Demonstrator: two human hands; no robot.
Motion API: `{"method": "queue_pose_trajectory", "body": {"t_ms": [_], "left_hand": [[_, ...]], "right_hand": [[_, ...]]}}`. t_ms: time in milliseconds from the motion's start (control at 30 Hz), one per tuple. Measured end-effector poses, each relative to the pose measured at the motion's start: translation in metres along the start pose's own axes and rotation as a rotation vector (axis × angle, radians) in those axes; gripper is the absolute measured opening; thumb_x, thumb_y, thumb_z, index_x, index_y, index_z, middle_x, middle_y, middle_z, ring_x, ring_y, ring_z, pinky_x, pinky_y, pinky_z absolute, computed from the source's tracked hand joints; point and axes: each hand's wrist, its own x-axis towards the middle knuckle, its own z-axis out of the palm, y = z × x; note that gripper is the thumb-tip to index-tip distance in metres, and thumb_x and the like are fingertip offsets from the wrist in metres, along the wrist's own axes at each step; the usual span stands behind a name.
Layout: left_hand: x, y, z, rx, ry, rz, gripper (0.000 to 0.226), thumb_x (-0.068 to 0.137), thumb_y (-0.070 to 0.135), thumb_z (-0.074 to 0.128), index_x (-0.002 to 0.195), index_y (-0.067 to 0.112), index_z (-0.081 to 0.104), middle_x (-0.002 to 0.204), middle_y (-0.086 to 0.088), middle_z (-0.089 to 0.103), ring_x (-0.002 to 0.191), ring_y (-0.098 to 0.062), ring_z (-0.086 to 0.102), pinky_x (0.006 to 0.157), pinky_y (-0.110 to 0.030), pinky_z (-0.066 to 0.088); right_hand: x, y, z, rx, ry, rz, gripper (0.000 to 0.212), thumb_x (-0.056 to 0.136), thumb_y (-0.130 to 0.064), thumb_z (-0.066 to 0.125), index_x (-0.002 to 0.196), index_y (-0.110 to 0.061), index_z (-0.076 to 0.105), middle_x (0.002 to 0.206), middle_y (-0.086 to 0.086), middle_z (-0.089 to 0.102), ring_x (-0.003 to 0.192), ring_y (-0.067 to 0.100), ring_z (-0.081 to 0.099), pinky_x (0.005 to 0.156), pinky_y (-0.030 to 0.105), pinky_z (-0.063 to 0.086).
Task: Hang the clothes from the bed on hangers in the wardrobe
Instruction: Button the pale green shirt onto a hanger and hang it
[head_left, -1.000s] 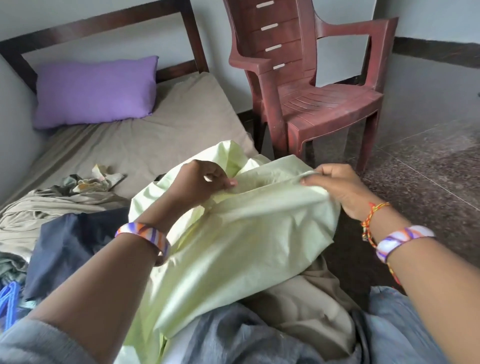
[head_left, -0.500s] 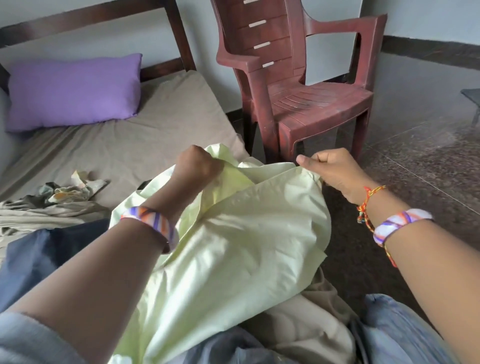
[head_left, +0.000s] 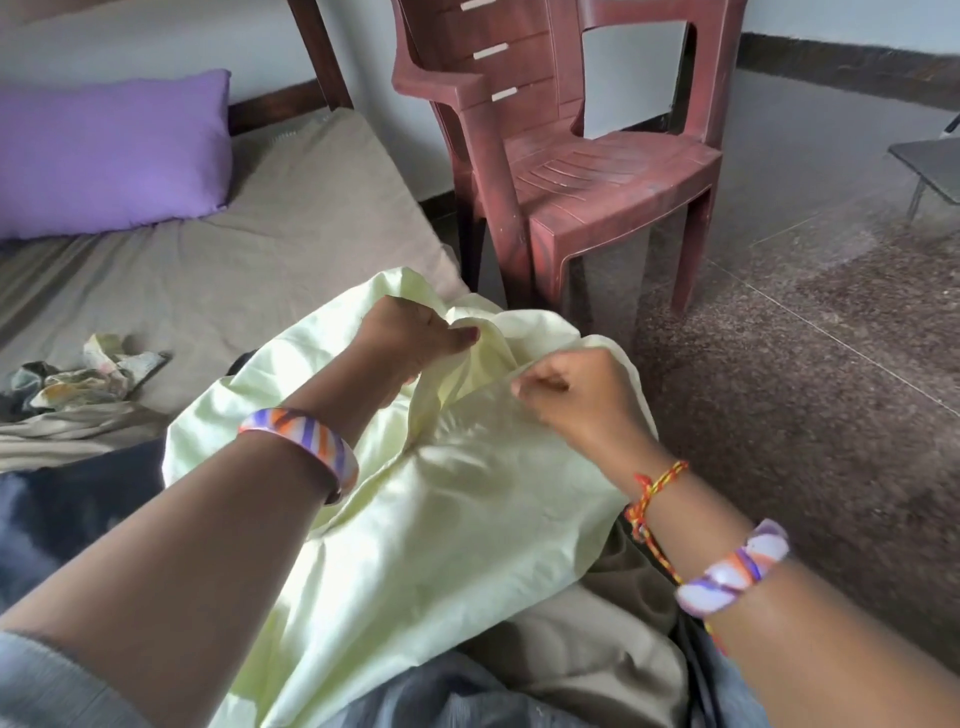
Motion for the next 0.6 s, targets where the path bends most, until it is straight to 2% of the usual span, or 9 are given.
{"method": "queue_pose_trajectory", "body": {"t_ms": [100,167,233,267,300,367,467,533,600], "left_hand": [[0.000,0.000,0.003,-0.022,-0.025,0.032,0.041,0.082,0.023,0.070,0.055,0.011,0.042,0.058,-0.001,0.036,0.050,-0.013,0.032,0.047,-0.021,0.027],[0.000,0.001,0.005,0.094,-0.003,0.085,0.036,0.085,0.022,0.066,0.059,0.008,0.045,0.059,-0.002,0.038,0.053,-0.016,0.036,0.048,-0.023,0.028],[0.001,0.001,0.010,0.326,0.098,0.194,0.013,0.086,0.015,0.063,0.083,0.004,0.059,0.075,-0.007,0.054,0.072,-0.026,0.052,0.058,-0.027,0.039],[0.001,0.001,0.012,0.474,0.167,0.267,0.020,0.085,0.010,0.060,0.105,0.006,0.060,0.094,-0.010,0.060,0.090,-0.030,0.056,0.069,-0.031,0.044],[0.000,0.000,0.017,0.613,0.196,0.346,0.040,0.083,0.005,0.055,0.122,0.013,0.053,0.114,-0.011,0.057,0.106,-0.031,0.053,0.078,-0.035,0.046],[0.000,0.000,0.025,0.882,0.179,0.563,0.057,0.083,0.001,0.048,0.135,0.024,0.042,0.134,-0.006,0.046,0.122,-0.028,0.043,0.086,-0.038,0.044],[-0.003,0.007,0.042,1.249,0.156,0.841,0.040,0.089,0.007,0.046,0.126,0.022,0.053,0.126,-0.004,0.052,0.119,-0.026,0.045,0.092,-0.034,0.038],[-0.001,0.016,0.051,1.310,0.149,0.785,0.030,0.089,0.007,0.046,0.114,0.017,0.060,0.114,-0.005,0.059,0.110,-0.027,0.052,0.086,-0.033,0.039],[0.008,0.030,0.053,0.999,0.175,0.580,0.024,0.088,0.010,0.048,0.107,0.014,0.062,0.105,-0.008,0.062,0.100,-0.031,0.058,0.075,-0.033,0.041]], "right_hand": [[-0.012,0.005,0.014,0.012,-0.034,0.084,0.008,0.080,-0.021,0.071,0.086,-0.017,0.076,0.082,-0.004,0.073,0.077,0.008,0.066,0.076,0.023,0.052],[-0.014,0.004,0.020,0.052,0.017,0.107,0.014,0.079,-0.024,0.073,0.090,-0.017,0.076,0.082,-0.004,0.072,0.081,0.011,0.066,0.078,0.024,0.052],[-0.014,0.003,0.025,0.078,0.056,0.133,0.019,0.076,-0.025,0.074,0.094,-0.018,0.074,0.080,-0.005,0.069,0.084,0.015,0.066,0.081,0.029,0.053],[-0.014,0.003,0.027,0.087,0.063,0.149,0.021,0.076,-0.025,0.075,0.096,-0.019,0.073,0.081,-0.005,0.067,0.085,0.016,0.065,0.083,0.032,0.053],[-0.015,0.004,0.029,0.098,0.071,0.161,0.022,0.076,-0.024,0.074,0.097,-0.019,0.072,0.083,-0.004,0.067,0.086,0.017,0.064,0.084,0.033,0.052],[-0.016,0.006,0.031,0.090,0.136,0.173,0.023,0.077,-0.022,0.072,0.100,-0.020,0.069,0.093,0.001,0.066,0.092,0.019,0.062,0.085,0.032,0.049],[-0.017,0.012,0.018,-0.098,0.317,0.159,0.027,0.081,-0.017,0.066,0.107,-0.019,0.067,0.105,0.009,0.060,0.100,0.027,0.054,0.089,0.035,0.042],[-0.016,0.016,0.002,-0.154,0.361,0.107,0.028,0.082,-0.011,0.064,0.108,-0.019,0.067,0.103,0.009,0.058,0.098,0.028,0.053,0.087,0.033,0.040],[-0.012,0.022,-0.015,-0.098,0.305,0.066,0.027,0.083,-0.005,0.063,0.108,-0.016,0.067,0.099,0.003,0.057,0.094,0.023,0.055,0.084,0.029,0.042]]}}
